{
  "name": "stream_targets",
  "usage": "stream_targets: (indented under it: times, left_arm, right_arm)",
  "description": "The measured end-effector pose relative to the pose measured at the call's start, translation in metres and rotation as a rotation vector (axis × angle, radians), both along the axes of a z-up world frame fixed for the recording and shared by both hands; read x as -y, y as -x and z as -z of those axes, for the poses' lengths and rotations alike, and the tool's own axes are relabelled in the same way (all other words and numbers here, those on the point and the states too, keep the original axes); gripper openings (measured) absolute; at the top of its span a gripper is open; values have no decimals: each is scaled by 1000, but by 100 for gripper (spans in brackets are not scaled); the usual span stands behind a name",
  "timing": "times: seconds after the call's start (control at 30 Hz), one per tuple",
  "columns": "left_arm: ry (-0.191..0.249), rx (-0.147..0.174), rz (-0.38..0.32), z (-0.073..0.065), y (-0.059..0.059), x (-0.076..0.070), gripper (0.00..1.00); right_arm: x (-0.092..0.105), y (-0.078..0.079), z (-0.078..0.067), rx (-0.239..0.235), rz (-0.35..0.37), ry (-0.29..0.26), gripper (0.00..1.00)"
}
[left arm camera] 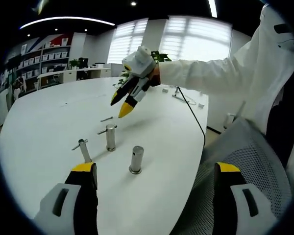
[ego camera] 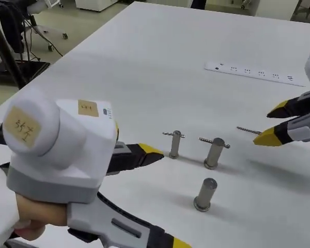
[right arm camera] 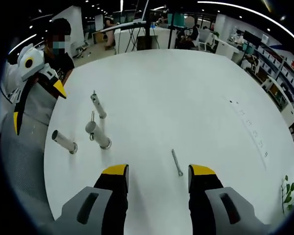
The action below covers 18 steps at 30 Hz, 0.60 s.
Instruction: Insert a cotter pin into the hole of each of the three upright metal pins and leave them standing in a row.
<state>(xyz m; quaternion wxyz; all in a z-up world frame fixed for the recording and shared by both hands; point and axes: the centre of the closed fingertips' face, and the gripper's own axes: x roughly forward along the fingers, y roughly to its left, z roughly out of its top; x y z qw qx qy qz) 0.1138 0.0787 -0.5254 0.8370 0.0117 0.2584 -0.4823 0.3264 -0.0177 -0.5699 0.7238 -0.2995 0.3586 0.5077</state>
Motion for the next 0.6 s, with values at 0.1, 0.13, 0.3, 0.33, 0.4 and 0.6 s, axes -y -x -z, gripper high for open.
stream_targets:
  times: [0.1,0.13,0.3,0.33,0.4,0.6]
  left_arm:
    - [-1,-5,-14,1,1,-2,99]
    - [1,-7,-18,1,2,-2,99]
    - [4,-8,-33,1,2,-3,98]
    - [6,-7,-40,0,1,-3,98]
    - [7,-5,-45,-1,0,-4,97]
    - [10,3,-59,-3,-3,-5,97]
  right_arm:
    - [-1,-10,6,16,-9,43,36]
    - [-1,-11,8,21,-14,56,34]
    - [-1,-19,18,34,-72,124,22]
    - [-1,-20,19,38,-81,138,21]
    - [0,-23,23,44,-89,168,15]
    - [2,-29,28,25,-99,210,9]
